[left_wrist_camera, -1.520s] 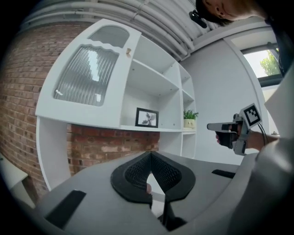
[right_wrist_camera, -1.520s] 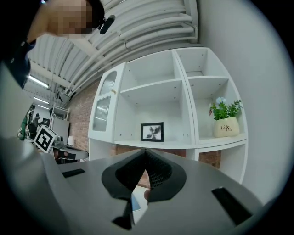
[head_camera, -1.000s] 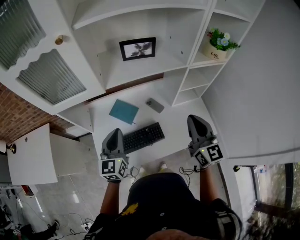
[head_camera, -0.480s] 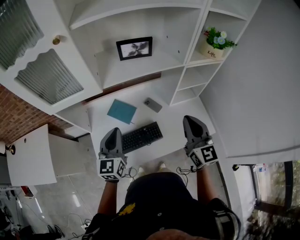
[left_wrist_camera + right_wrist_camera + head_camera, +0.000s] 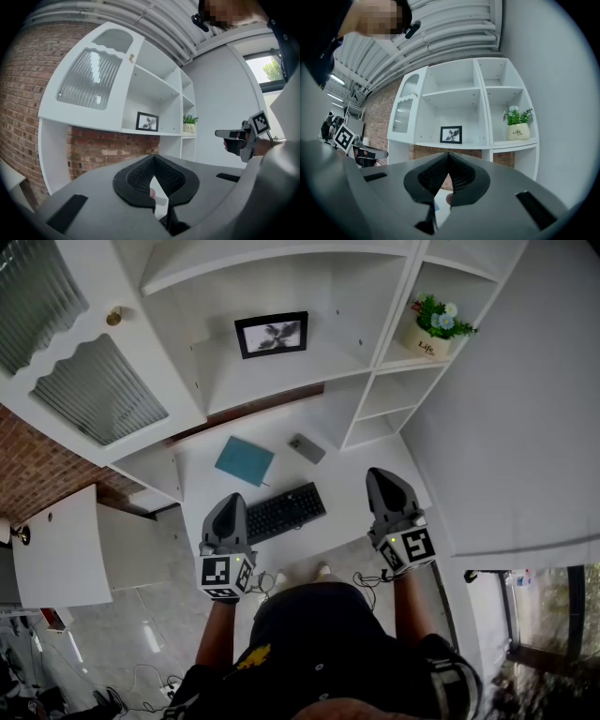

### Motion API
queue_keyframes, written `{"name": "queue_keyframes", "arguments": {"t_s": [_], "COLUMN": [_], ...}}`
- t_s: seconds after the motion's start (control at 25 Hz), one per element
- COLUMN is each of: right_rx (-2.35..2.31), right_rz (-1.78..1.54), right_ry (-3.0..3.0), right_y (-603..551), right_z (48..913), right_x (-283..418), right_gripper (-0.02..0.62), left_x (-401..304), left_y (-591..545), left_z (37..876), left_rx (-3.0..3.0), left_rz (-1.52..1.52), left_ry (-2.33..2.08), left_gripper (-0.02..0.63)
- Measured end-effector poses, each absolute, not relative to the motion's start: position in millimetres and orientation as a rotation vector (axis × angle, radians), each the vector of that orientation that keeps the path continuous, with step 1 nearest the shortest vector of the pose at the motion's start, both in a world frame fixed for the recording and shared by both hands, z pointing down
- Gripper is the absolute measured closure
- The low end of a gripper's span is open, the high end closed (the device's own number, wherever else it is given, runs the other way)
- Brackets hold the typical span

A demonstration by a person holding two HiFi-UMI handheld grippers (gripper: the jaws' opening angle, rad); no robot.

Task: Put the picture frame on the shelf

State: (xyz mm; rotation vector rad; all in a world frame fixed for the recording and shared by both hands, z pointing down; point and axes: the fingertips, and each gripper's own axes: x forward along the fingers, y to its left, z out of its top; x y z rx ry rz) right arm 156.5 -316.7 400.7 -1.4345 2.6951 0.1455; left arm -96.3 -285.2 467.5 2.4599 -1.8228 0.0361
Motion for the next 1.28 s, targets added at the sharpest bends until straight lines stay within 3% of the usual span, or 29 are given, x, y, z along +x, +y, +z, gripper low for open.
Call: {"name": "queue_keyframes", "arguments": {"t_s": [1.28], "right_rx": [-1.465], "right_rz": [0.145], "right_ry": [2.726], "right_y": [-313.3], "right_z": [409.1], "right_x": [153.9], "right_gripper": [0.591], "left_x": [-105.4], "left_y": [-284.6], "left_z": [473.9], "left_rx": [2.439], "left_rz": [0.033], "left_ry": [-1.815], "left_gripper": [0.589]}}
